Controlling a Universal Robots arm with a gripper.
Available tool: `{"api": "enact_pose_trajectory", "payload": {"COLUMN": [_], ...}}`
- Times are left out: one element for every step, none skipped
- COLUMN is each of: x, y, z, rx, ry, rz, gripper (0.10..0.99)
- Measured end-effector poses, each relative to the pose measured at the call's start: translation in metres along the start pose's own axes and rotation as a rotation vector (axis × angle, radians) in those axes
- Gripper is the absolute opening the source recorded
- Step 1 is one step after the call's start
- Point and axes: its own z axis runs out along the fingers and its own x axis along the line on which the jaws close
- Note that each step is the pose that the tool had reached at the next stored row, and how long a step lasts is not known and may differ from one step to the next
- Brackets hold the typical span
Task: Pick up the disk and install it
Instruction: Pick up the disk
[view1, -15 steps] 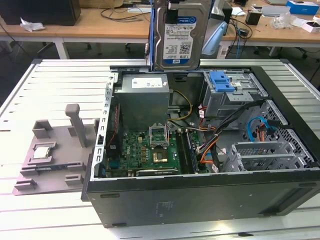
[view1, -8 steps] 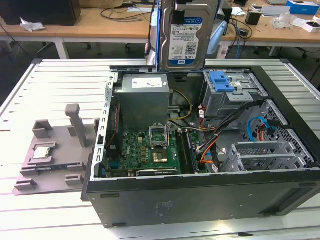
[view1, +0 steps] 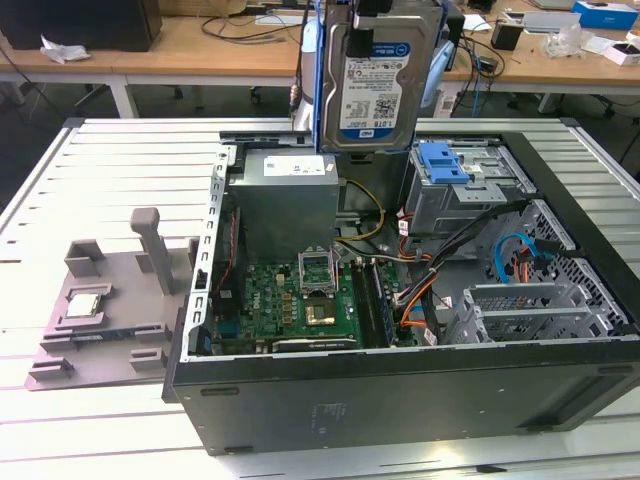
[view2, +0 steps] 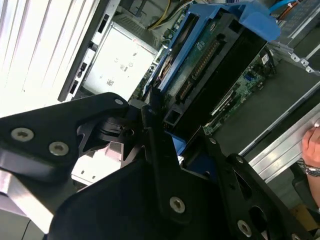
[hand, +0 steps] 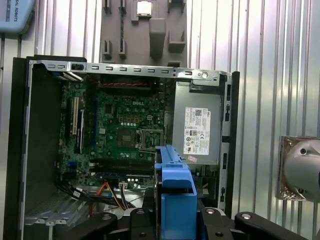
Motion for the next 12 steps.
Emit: {"api": "enact_pose_trajectory", "payload": {"x": [0.0038,0.0082,0.0102,0.0120,0.0138,0.0166,0.0185,0.0202,0.0229,0.0246,0.0278,0.0308], "y": [0.0002,0.0003,0.0004,0.0005,0.0006,0.0007,0.0008,0.0008,0.0010,0.0010,0.0012,0.0013], "z": [0.0000,-0.0001,-0.0001,0.0000,-0.0001,-0.0001,-0.0001,-0.0001,-0.0001,-0.0001,-0.0001,-0.0001], "rx": [0.000,0.000,0.000,0.000,0.000,0.000,0.000,0.000,0.000,0.000,0.000,0.000], "ry": [-0.0001,0.0001,0.0001,0.0000,0.0001,0.0000,0.0000,0.0000,0.0000,0.0000,0.0000,0.0001], "rz": [0.000,0.000,0.000,0.000,0.000,0.000,0.000,0.000,0.000,0.000,0.000,0.000], "gripper": [0.369,0.369,0.369,0.369,0.369,0.369,0.369,0.369,0.369,0.369,0.369,0.369]}}
